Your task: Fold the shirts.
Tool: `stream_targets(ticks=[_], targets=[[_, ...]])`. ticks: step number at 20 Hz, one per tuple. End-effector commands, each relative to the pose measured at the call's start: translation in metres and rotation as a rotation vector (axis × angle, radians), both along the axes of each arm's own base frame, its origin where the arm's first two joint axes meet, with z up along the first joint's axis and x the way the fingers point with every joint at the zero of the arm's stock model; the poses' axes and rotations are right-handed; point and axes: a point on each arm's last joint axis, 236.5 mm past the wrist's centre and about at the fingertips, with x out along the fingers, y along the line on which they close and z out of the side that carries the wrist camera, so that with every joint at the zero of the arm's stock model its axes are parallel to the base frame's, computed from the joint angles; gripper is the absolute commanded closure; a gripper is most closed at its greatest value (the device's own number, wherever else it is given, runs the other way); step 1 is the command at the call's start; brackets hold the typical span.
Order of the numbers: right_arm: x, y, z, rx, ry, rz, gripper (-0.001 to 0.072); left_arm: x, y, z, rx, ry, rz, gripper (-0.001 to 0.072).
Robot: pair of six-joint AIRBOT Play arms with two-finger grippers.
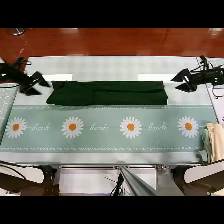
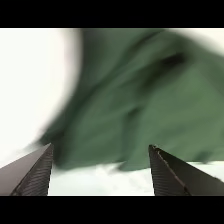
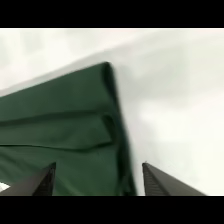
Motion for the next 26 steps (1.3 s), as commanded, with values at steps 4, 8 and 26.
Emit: stream_targets(ticks=[4,8,26], targets=[[-0.024,0.018,-0.044,0.011,0.132,0.057,0.0093,-0.035,0.009,0.028,0.124,-0.299,0.176,0.0007],[-0.019,0.081,-0.063,0.041,0.137,0.166,0.0098,-0.063,-0.089,0.037,-0.041,-0.4,0.049,0.0008],[-0.196,0.106,0.15,-0.256,-0.328,0.183,0.0686,-0.083,-0.448,0.015,-0.346,-0.331,-0.621,0.0685]])
